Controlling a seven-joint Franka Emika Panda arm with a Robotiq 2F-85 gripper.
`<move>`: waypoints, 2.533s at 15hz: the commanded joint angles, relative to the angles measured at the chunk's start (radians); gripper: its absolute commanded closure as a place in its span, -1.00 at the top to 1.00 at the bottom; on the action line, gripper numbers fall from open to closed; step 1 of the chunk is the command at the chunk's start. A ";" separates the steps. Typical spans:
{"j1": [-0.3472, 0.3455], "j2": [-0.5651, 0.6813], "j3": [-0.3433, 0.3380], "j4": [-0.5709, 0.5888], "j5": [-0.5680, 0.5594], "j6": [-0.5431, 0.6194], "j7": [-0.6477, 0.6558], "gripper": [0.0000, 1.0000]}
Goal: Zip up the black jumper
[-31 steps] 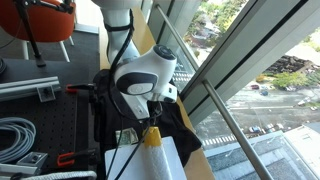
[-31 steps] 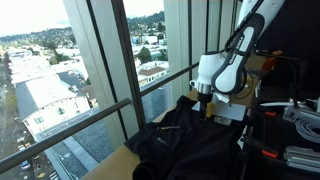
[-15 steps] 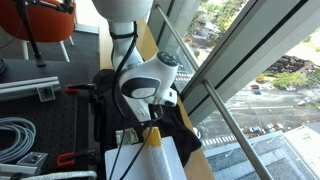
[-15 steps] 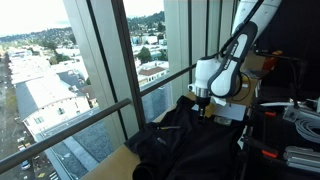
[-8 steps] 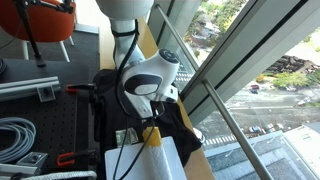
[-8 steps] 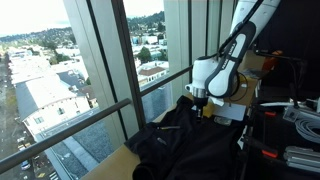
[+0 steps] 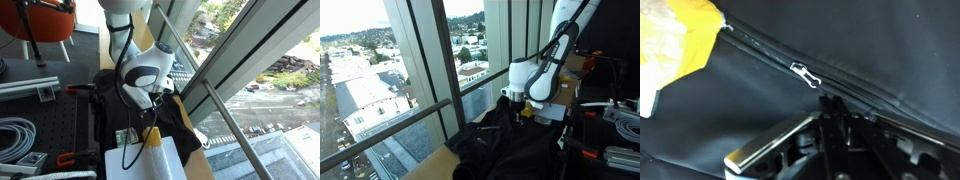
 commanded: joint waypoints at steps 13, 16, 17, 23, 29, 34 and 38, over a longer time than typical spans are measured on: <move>0.022 -0.018 0.059 0.040 -0.126 -0.070 -0.082 -0.96; 0.020 -0.014 0.070 0.030 -0.138 -0.073 -0.116 -0.96; 0.025 -0.013 0.069 0.030 -0.149 -0.071 -0.123 -0.96; 0.059 -0.019 0.080 -0.011 -0.229 -0.042 -0.146 -0.96; 0.080 -0.018 0.093 -0.022 -0.280 -0.038 -0.157 -0.96; 0.081 -0.014 0.109 -0.001 -0.279 -0.049 -0.171 -0.96; 0.074 -0.007 0.127 0.041 -0.266 -0.068 -0.182 -0.96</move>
